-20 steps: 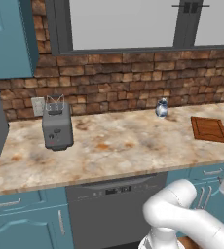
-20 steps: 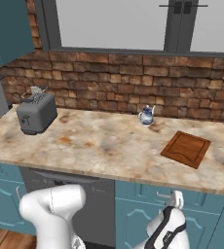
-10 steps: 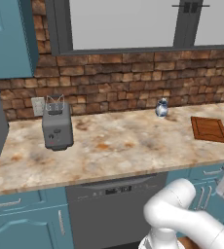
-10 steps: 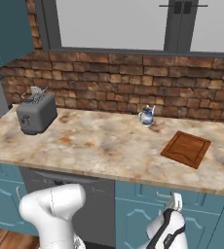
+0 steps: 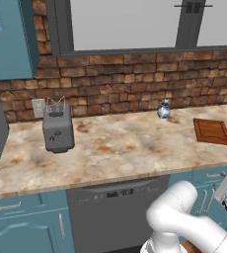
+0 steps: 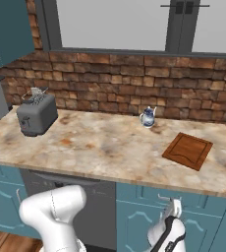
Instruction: Open the drawer on the right and place the cutting tools on the cutting board.
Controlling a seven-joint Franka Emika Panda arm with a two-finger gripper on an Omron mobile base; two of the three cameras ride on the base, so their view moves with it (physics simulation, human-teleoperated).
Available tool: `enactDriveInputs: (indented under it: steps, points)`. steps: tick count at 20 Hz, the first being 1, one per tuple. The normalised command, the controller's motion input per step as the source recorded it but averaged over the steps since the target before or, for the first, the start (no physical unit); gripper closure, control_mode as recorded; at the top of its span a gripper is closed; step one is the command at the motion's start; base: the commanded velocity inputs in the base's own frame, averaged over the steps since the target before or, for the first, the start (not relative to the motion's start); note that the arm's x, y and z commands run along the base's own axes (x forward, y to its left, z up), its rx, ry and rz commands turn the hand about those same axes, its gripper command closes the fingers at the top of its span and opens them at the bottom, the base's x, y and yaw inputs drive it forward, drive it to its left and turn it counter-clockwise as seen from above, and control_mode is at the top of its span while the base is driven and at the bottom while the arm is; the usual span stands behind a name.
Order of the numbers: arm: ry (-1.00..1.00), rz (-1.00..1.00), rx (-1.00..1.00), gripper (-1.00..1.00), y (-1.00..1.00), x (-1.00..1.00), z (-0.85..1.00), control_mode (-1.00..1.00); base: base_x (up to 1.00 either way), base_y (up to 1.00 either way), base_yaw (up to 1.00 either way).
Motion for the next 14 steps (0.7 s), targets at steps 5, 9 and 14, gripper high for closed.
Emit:
enactDriveInputs:
  steps: [5, 9, 14]
  points:
    - [0.0, 0.0, 0.0, -1.0, -0.14, 0.35, 0.0, -1.0, 0.0, 0.0, 0.0]
    - [0.0, 0.0, 0.0, -1.0, -0.14, 0.22, 0.0, -1.0, 0.0, 0.0, 0.0]
    - [0.0, 0.0, 0.0, -1.0, -0.04, 0.08, 0.0, -1.0, 0.0, 0.0, 0.0]
